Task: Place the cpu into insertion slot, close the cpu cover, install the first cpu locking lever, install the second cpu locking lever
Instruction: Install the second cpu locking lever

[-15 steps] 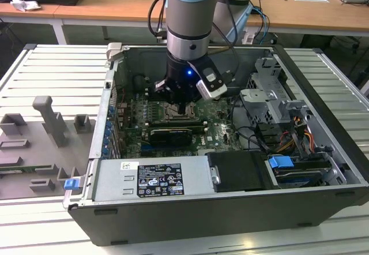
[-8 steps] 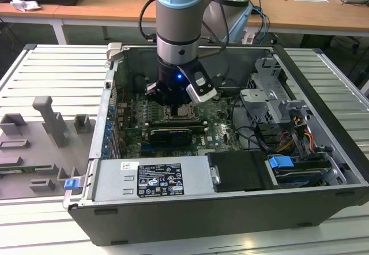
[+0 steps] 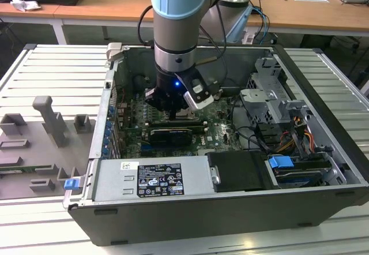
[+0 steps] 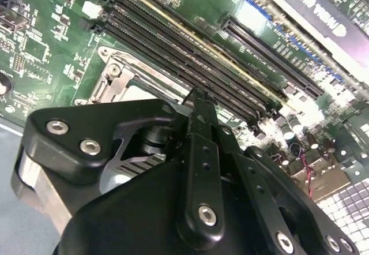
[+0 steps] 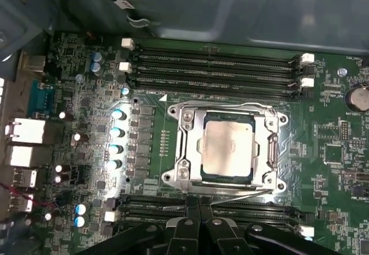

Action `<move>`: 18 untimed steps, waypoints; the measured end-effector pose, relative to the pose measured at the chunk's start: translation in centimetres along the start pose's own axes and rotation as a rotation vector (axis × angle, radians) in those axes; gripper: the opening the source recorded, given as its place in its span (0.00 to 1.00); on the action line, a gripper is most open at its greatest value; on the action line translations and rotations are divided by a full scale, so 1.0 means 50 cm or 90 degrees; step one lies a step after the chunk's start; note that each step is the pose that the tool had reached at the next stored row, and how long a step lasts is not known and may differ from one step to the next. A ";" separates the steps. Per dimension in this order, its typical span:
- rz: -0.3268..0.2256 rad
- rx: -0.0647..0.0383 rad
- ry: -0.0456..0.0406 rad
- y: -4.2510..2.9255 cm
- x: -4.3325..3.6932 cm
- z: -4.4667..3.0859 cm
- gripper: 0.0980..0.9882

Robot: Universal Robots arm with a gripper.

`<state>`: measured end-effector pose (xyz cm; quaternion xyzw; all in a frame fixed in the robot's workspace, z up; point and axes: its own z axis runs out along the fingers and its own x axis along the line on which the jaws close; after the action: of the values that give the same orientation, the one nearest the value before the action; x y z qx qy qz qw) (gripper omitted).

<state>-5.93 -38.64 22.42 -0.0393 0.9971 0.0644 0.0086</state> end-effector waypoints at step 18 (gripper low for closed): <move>0.001 -0.062 -0.0053 -0.030 0.032 0.039 0.01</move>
<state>-7.38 -39.97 20.28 -0.0390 0.9928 0.1127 0.0108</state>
